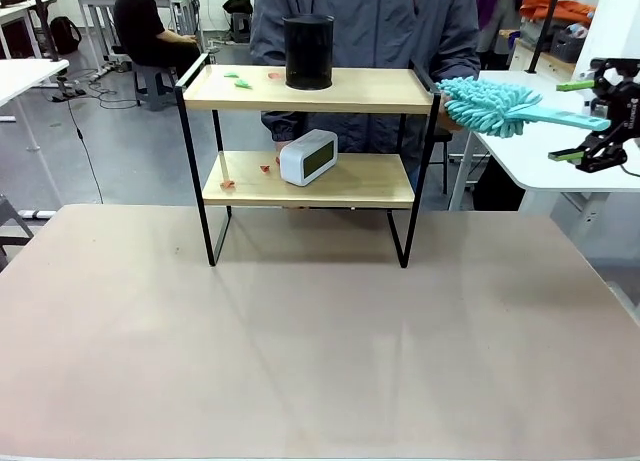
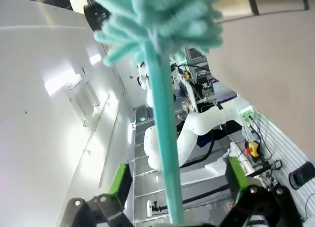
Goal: Clean the shelf.
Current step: Pick up the Duster from the human.
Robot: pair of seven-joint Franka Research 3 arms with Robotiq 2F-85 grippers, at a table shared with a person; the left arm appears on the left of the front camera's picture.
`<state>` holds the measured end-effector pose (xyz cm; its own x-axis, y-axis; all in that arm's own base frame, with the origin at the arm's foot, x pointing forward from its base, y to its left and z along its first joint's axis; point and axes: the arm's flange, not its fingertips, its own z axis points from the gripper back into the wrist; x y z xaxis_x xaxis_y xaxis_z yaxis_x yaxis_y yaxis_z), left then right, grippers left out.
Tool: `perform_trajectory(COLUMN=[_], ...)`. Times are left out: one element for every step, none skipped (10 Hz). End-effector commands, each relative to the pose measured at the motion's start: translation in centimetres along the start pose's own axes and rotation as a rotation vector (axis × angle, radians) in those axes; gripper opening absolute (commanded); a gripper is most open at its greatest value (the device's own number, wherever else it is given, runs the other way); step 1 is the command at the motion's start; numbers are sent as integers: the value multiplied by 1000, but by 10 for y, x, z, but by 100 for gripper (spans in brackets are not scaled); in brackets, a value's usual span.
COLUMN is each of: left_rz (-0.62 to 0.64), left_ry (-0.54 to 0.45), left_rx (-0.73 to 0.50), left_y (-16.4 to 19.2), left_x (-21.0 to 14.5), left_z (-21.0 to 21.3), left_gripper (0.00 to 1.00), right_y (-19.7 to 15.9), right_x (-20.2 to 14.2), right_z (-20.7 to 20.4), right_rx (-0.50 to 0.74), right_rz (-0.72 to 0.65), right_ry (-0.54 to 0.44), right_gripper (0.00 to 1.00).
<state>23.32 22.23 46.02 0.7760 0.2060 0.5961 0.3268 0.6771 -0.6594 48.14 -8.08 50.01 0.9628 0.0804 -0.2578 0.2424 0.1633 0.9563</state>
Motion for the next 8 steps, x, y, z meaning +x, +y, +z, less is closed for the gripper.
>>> perform_trajectory(left_rz=[-22, -22, -22, -22, -22, -22, -22, -22], left_ry=[-16, -16, -16, -16, -16, -16, -16, -16], left_rx=[-14, -14, -14, -14, -14, -14, -14, -14], left_y=[-1, -1, -1, -1, -1, -1, -1, -1], left_x=[1, 1, 1, 1, 1, 1, 1, 1], left_z=[0, 0, 0, 0, 0, 0, 0, 0], left_gripper=[100, 100, 100, 100, 100, 100, 100, 100], right_y=[15, 16, 16, 16, 16, 17, 18, 19], right_x=[15, 20, 26, 30, 32, 32, 33, 31], right_z=[-6, -8, -9, -12, -13, -13, -10, -8], right_rx=[1, -14, -45, -57, -57, -56, -59, -59], right_rz=[35, 27, 22, 19, 27, 35, 36, 41], right_ry=[-30, -49, -81, -102, -112, -137, -163, -176], right_gripper=[100, 100, 100, 100, 100, 100, 100, 100])
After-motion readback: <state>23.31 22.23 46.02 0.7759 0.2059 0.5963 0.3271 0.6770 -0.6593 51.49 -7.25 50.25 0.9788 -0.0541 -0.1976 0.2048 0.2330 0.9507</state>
